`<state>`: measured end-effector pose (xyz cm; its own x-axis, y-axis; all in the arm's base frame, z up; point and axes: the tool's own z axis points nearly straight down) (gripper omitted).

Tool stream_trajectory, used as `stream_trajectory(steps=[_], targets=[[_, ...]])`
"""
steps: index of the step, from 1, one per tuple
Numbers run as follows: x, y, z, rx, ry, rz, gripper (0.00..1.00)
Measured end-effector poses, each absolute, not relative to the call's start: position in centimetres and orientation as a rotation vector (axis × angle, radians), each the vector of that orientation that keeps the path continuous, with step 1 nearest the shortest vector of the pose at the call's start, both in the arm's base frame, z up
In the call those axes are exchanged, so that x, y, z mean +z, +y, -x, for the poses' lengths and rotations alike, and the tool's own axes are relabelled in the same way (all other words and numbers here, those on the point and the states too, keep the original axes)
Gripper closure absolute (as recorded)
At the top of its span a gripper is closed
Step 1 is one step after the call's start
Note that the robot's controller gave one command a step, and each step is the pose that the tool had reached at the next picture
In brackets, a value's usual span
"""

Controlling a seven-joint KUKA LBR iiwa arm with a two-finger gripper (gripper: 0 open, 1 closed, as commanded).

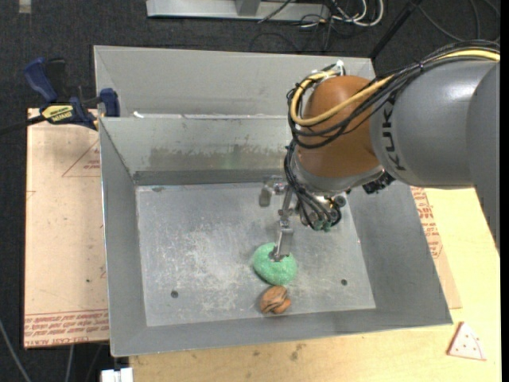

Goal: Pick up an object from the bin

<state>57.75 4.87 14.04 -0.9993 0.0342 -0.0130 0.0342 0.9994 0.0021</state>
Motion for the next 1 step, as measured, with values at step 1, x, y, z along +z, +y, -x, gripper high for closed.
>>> stream_trajectory(steps=[1], targets=[[10.76, 1.65, -55.71, -0.002, 3.141, 0.039, 0.0]])
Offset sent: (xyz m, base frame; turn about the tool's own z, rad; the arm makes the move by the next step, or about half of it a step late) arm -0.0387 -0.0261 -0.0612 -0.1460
